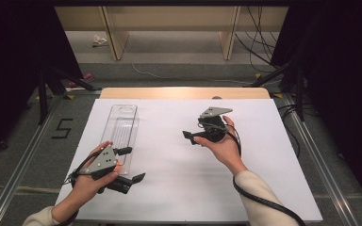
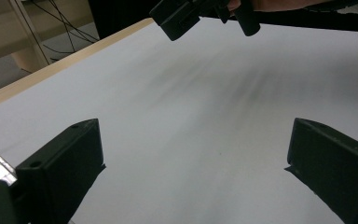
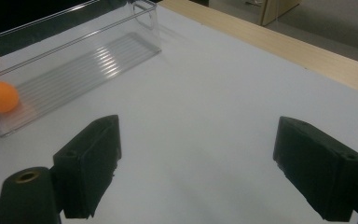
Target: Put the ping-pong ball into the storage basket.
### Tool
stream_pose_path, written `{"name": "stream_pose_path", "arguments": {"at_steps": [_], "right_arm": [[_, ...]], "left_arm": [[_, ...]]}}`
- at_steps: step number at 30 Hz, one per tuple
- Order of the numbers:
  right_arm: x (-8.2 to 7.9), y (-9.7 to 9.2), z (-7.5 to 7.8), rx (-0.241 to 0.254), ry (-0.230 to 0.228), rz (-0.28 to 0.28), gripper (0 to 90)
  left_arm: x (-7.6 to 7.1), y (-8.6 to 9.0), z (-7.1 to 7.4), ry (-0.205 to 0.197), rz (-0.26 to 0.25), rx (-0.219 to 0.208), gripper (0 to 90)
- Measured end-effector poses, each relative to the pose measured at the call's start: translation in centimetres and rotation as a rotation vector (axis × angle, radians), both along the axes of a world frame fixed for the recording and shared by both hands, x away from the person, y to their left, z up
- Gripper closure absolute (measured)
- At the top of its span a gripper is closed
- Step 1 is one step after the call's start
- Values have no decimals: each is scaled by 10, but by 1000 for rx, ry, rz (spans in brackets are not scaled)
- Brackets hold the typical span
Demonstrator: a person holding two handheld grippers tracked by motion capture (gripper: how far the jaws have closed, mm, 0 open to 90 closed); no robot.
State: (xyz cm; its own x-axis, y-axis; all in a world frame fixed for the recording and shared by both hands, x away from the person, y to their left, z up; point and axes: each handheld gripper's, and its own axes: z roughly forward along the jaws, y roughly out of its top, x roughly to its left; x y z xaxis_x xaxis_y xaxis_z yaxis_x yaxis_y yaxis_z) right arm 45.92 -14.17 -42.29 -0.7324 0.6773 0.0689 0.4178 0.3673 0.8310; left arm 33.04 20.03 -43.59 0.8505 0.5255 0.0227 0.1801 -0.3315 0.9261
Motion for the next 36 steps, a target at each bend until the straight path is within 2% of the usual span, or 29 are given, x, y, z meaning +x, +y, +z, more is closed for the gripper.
{"name": "stream_pose_path", "arguments": {"at_steps": [11,36], "right_arm": [[-10,-23,0,15,0,-34,162],[-33,-62,0,31,-6,-86,162]], "left_arm": [[0,0,0,1,3,1,30],[1,2,0,4,13,-5,30]]}}
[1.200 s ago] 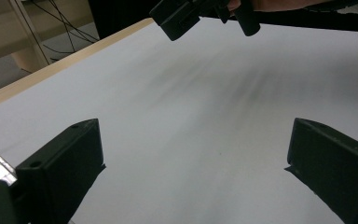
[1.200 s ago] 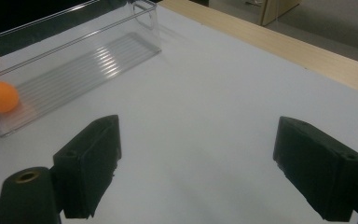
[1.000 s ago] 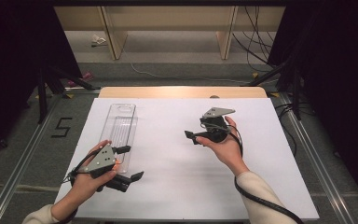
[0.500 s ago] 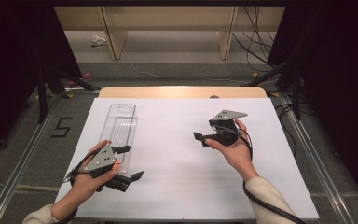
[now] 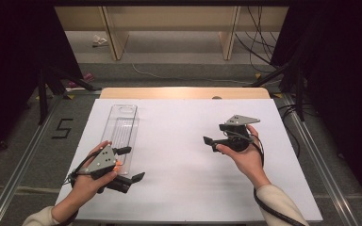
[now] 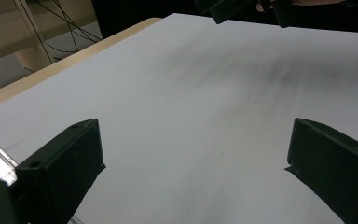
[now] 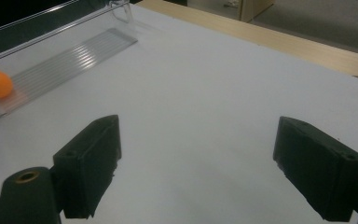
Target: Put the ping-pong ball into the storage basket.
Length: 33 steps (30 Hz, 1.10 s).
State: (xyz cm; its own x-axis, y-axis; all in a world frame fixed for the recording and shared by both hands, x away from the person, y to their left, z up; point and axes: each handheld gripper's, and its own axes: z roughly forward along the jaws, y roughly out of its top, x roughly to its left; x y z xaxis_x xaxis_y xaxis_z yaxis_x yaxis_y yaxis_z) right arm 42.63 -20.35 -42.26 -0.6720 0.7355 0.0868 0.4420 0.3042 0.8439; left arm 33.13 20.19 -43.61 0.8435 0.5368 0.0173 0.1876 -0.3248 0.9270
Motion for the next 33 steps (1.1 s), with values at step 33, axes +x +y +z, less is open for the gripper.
{"name": "stream_pose_path", "arguments": {"at_steps": [33], "right_arm": [[-23,-43,-2,7,-7,-68,162]], "left_arm": [[0,1,1,-3,6,-4,29]]}}
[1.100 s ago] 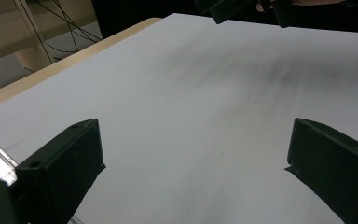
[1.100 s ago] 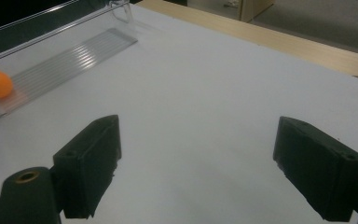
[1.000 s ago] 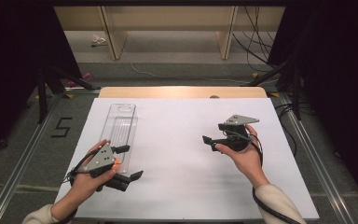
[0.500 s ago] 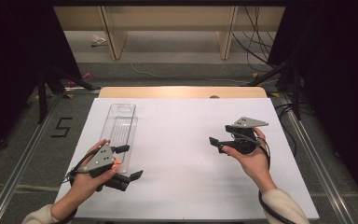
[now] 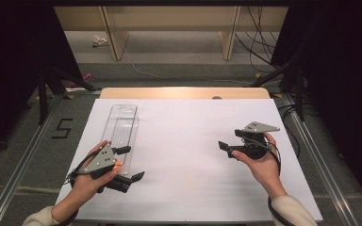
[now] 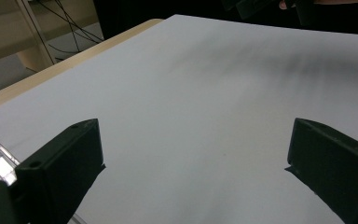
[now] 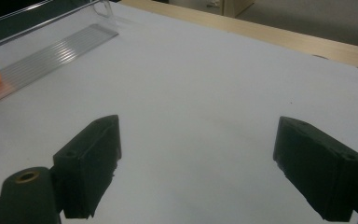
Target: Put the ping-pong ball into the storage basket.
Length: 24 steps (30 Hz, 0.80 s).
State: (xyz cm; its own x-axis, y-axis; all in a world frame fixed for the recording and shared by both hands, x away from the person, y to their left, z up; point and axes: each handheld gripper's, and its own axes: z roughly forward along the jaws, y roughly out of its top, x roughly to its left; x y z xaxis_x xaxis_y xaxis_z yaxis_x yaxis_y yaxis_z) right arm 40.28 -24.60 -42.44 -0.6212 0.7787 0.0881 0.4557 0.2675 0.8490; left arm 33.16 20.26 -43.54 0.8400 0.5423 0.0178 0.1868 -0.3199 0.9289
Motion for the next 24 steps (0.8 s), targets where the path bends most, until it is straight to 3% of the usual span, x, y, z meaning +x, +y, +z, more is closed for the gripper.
{"name": "stream_pose_path", "arguments": {"at_steps": [24], "right_arm": [[-8,-14,-4,0,10,-24,162]], "left_arm": [[0,0,0,1,0,-3,28]]}}
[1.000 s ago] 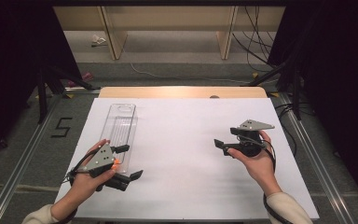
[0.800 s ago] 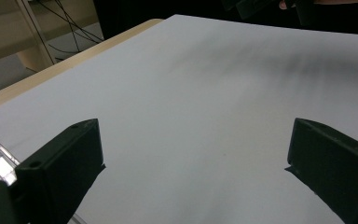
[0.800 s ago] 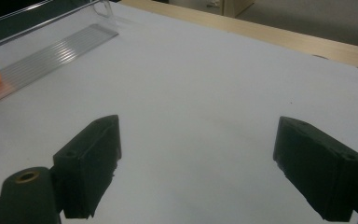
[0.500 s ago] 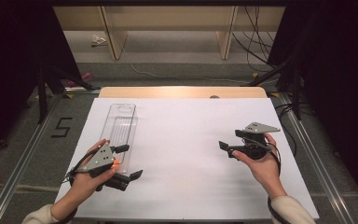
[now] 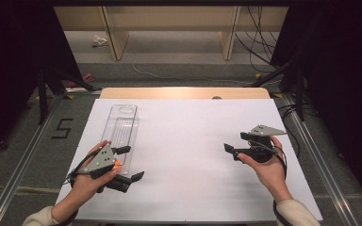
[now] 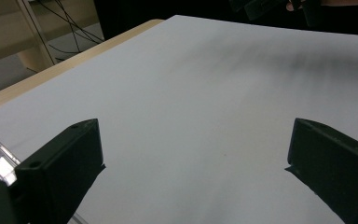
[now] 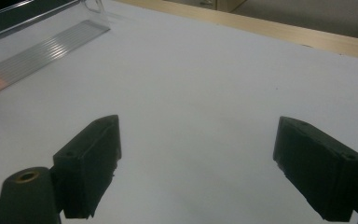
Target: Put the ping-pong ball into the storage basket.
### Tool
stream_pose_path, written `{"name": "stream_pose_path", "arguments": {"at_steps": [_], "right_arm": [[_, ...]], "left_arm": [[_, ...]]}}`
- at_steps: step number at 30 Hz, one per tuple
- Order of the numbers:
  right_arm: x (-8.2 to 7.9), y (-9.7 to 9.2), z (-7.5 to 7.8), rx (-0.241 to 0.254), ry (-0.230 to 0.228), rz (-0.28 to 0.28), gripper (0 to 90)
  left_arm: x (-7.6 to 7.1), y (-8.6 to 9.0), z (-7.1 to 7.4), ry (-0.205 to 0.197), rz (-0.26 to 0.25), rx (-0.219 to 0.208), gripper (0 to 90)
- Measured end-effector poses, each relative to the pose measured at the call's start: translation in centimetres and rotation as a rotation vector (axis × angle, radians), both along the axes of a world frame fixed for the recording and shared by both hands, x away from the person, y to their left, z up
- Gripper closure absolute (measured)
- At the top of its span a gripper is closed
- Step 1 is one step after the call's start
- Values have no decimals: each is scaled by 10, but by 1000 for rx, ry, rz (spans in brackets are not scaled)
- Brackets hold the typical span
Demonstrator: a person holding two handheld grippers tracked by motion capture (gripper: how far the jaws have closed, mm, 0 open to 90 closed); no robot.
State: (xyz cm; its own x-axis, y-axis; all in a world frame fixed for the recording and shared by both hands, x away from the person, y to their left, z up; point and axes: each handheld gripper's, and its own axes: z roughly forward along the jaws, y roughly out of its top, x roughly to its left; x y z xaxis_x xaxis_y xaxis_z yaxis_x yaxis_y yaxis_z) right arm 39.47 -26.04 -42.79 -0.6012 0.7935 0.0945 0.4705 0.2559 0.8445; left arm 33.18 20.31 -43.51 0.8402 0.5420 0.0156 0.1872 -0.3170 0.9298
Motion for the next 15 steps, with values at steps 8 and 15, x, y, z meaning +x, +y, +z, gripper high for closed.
{"name": "stream_pose_path", "arguments": {"at_steps": [8,15], "right_arm": [[0,-1,0,2,0,-3,161],[0,-1,-2,3,2,3,162]], "left_arm": [[0,1,0,3,1,-5,27],[1,0,0,6,2,-8,27]]}}
